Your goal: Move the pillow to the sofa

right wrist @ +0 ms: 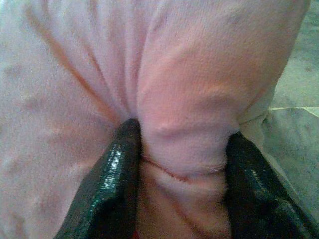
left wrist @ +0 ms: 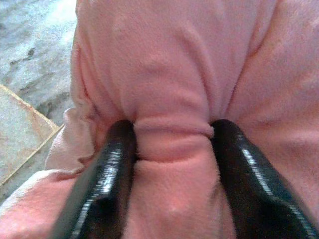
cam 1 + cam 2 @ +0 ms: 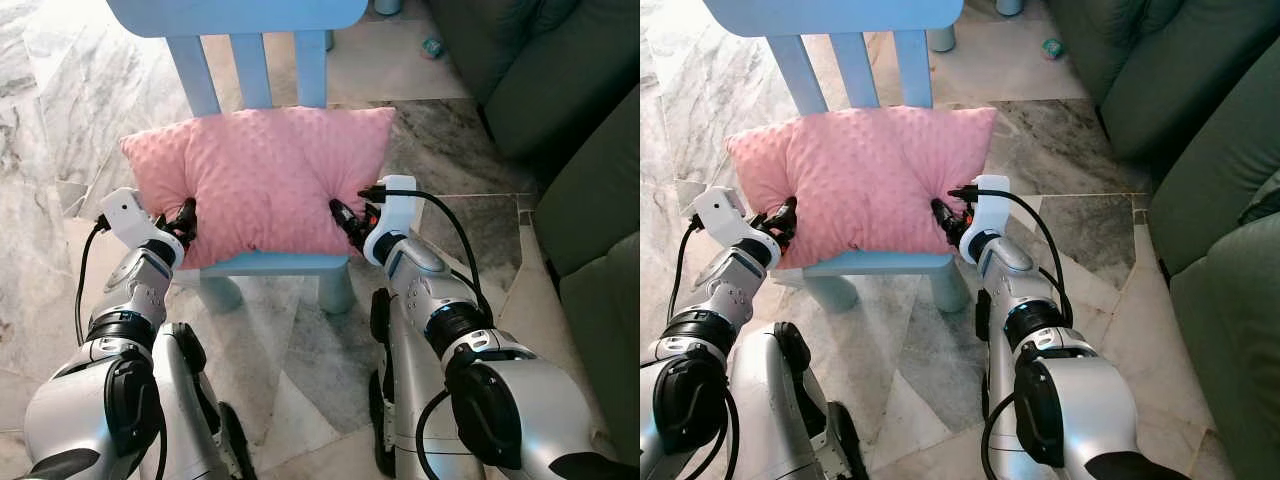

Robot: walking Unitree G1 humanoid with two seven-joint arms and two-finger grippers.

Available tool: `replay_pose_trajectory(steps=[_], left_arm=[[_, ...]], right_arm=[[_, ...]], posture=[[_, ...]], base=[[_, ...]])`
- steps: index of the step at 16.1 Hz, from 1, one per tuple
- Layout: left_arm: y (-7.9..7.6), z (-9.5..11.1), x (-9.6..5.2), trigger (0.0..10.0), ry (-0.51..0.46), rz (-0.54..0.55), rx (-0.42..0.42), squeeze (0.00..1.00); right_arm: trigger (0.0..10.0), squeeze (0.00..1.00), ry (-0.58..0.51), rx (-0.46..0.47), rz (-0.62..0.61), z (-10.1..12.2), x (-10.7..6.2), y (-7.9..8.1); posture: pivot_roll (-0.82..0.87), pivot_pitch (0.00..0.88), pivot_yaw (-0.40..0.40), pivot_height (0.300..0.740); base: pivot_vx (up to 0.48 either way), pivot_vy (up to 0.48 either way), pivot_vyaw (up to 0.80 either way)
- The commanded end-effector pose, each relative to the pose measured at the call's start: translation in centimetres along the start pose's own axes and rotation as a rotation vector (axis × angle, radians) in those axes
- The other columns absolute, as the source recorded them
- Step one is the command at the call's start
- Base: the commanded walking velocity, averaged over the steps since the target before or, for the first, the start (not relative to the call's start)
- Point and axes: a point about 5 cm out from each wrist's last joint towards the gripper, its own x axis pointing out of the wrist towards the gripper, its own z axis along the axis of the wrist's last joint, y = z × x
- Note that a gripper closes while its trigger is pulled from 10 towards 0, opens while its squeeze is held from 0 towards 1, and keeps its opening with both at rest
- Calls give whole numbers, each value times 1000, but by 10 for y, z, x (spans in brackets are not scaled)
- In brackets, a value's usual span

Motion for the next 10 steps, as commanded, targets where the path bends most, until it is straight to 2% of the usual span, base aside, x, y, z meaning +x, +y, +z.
replay_pose_trajectory(steps=[1, 5, 7, 9, 10], left_arm=[[8, -26, -7, 0, 100, 13, -15, 0], [9, -24, -7, 0, 87, 28, -12, 0], [6, -20, -5, 0, 47, 39, 1, 0], [5, -21, -7, 0, 12, 43, 88, 0], [5, -23, -9, 0, 4, 38, 96, 0]], right_arm=[[0, 0, 107, 17, 37, -30, -3, 10], [0, 0, 102, 7, 33, -30, -3, 10], [0, 0, 82, 5, 20, -27, -3, 8], [0, 0, 69, 5, 14, -26, -4, 6], [0, 0, 66, 3, 16, -26, -4, 6]], posture=[[-160, 417, 32, 429], [-160, 417, 32, 429], [-160, 416, 33, 429], [-155, 413, 35, 429], [-149, 411, 37, 429]], base=[[0, 0, 0], [0, 0, 0], [0, 0, 0], [0, 0, 0], [0, 0, 0]])
